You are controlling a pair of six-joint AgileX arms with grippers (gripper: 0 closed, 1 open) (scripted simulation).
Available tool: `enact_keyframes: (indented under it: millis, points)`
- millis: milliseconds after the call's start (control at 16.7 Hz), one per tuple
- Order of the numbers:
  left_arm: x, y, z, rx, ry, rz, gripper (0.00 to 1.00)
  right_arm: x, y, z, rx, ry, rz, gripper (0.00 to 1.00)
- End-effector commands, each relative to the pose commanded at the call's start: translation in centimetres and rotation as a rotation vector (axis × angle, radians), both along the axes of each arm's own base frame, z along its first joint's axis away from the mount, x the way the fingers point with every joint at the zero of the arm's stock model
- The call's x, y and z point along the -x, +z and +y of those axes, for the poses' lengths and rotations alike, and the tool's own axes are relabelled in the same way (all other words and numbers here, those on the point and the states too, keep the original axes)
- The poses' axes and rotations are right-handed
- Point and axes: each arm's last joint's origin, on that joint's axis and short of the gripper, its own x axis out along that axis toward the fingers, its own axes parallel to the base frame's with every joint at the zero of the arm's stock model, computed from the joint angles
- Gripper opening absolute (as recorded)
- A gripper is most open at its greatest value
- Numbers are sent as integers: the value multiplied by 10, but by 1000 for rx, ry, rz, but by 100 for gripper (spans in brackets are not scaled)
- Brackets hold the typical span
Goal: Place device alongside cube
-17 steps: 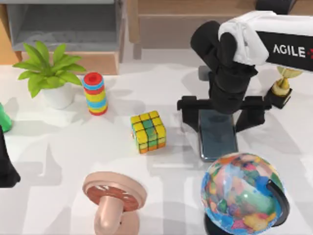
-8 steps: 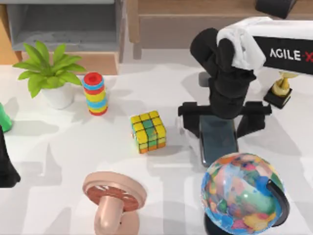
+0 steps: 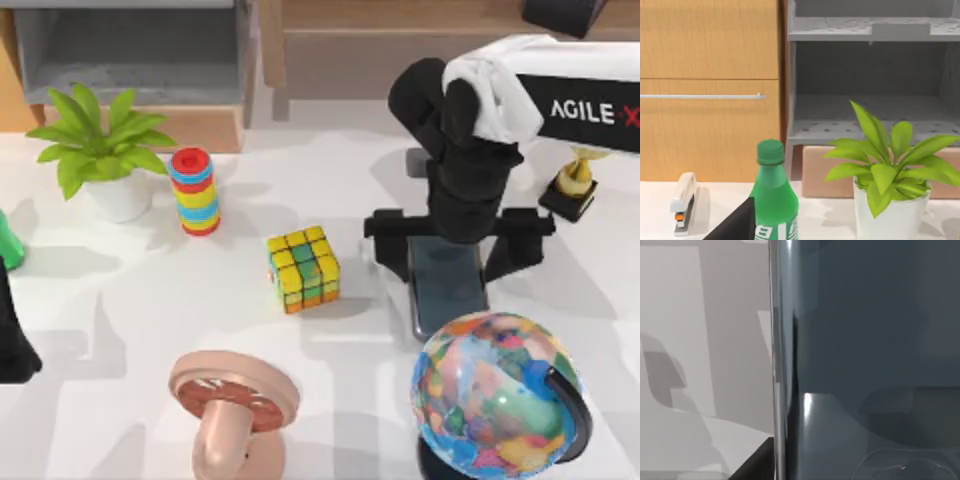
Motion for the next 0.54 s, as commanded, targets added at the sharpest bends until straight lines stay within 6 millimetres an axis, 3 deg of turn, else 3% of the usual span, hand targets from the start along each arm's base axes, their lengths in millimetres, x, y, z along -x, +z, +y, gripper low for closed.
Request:
enact_keyframes:
  millis: [180, 540]
  points:
    - [0, 0, 0, 0, 0, 0, 100, 0, 0, 0, 0, 0, 0, 98]
    - [0, 0, 0, 0, 0, 0, 100, 0, 0, 0, 0, 0, 0, 100]
